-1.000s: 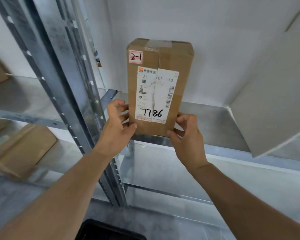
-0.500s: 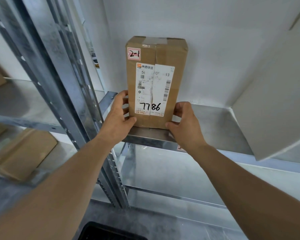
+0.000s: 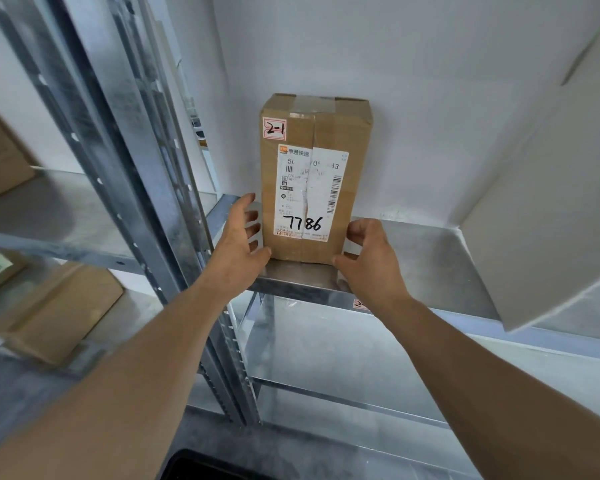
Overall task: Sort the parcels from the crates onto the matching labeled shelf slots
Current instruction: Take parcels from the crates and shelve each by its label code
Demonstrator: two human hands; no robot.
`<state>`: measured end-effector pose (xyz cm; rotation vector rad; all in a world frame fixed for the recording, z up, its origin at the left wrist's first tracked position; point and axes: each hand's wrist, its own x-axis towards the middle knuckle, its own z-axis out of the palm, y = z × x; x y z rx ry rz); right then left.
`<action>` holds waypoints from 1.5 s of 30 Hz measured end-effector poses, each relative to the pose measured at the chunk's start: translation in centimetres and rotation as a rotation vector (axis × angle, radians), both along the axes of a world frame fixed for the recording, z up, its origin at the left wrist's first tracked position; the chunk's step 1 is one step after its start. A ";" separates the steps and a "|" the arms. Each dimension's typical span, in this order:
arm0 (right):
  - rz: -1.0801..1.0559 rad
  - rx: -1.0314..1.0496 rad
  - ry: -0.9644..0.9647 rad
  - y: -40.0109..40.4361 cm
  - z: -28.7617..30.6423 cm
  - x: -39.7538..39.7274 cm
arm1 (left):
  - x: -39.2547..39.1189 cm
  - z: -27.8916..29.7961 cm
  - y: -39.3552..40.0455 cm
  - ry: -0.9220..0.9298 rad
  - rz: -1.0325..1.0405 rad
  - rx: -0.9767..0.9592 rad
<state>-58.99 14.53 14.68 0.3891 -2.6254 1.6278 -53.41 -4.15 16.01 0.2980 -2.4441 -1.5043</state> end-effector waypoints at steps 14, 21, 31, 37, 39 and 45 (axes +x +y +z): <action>0.277 0.535 0.301 2.8 -1.7 22.0 | 25.6 -3.9 6.2 -0.113 0.115 -0.355; 0.587 0.807 0.270 2.8 -2.8 36.5 | 41.9 -5.4 9.4 -0.388 0.327 -0.432; 0.875 1.004 0.395 3.6 -2.9 47.1 | 55.2 -7.9 13.6 -0.650 0.448 -0.430; 0.987 0.948 0.533 3.8 -2.3 49.4 | 58.1 -7.1 16.0 -0.754 0.594 -0.445; 1.043 0.936 0.554 4.1 -2.2 50.0 | 58.9 -6.6 17.3 -0.802 0.646 -0.409; 1.151 0.921 0.513 6.7 -3.4 51.6 | 60.5 -7.0 22.7 -0.950 0.711 -0.375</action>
